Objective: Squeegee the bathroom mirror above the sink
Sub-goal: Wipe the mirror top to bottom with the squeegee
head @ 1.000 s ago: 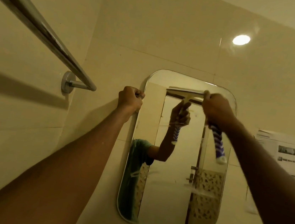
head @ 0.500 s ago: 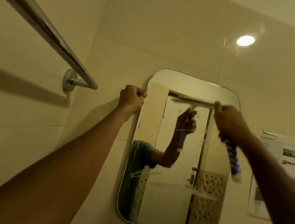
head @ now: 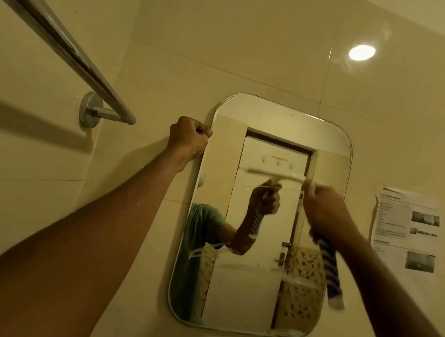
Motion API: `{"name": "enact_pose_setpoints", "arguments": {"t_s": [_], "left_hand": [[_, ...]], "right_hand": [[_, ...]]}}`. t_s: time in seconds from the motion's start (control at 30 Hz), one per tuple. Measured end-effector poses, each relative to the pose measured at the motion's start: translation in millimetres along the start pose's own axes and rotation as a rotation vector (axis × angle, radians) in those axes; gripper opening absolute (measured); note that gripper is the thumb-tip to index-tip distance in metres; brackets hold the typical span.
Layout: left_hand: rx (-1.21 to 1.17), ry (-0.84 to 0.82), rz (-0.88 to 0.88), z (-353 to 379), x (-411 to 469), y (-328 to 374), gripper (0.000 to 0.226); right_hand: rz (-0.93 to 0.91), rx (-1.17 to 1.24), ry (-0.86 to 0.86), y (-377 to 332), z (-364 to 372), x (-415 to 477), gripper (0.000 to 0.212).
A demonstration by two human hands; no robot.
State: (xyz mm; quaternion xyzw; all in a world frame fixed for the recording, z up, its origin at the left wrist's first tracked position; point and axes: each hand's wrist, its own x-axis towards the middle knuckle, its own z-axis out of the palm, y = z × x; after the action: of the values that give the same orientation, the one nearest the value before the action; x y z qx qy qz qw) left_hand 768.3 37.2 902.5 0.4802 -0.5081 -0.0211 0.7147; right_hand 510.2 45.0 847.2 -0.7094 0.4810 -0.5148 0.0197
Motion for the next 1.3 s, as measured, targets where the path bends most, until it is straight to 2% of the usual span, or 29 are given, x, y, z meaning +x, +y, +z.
{"name": "enact_pose_setpoints", "arguments": {"t_s": [0.17, 0.37, 0.47, 0.63, 0.73, 0.83, 0.97, 1.07, 1.2, 1.3], "left_hand": [[-0.007, -0.009, 0.000, -0.6, 3.1, -1.7, 0.016], [0.021, -0.008, 0.022, 1.4, 2.2, -3.0, 0.020], [0.032, 0.002, 0.030, 1.4, -0.2, -1.5, 0.021], [-0.016, -0.043, -0.011, -2.1, 2.2, -1.9, 0.014], [-0.039, -0.080, -0.034, -4.5, 3.2, 0.0, 0.016], [-0.081, -0.092, -0.079, -4.2, 7.4, -0.2, 0.026], [-0.070, -0.093, -0.070, -3.7, 6.6, 1.0, 0.026], [-0.118, -0.098, -0.103, -5.1, 5.6, 3.9, 0.042], [-0.225, -0.136, -0.167, -9.5, 7.9, 4.2, 0.072], [-0.242, -0.174, -0.185, -12.6, 8.6, 4.5, 0.081]], "right_hand": [[0.035, 0.077, 0.097, -25.9, -25.2, 49.2, 0.038], [0.034, 0.086, 0.074, 11.9, 67.8, -42.3, 0.041], [0.068, 0.035, -0.013, 9.3, 71.0, -57.5, 0.044], [-0.074, 0.098, 0.056, -47.7, 24.2, 14.5, 0.041], [-0.089, 0.103, 0.074, -68.5, 15.0, 43.0, 0.033], [-0.091, 0.085, 0.002, -48.4, 43.6, 6.9, 0.024], [-0.083, 0.003, -0.108, -18.1, 82.5, -68.6, 0.027], [-0.058, 0.023, -0.123, -30.2, 71.2, -64.8, 0.033], [-0.140, 0.116, 0.053, -67.3, 46.0, -3.4, 0.042], [-0.167, 0.129, 0.051, -72.8, 53.8, 9.1, 0.035]]}}
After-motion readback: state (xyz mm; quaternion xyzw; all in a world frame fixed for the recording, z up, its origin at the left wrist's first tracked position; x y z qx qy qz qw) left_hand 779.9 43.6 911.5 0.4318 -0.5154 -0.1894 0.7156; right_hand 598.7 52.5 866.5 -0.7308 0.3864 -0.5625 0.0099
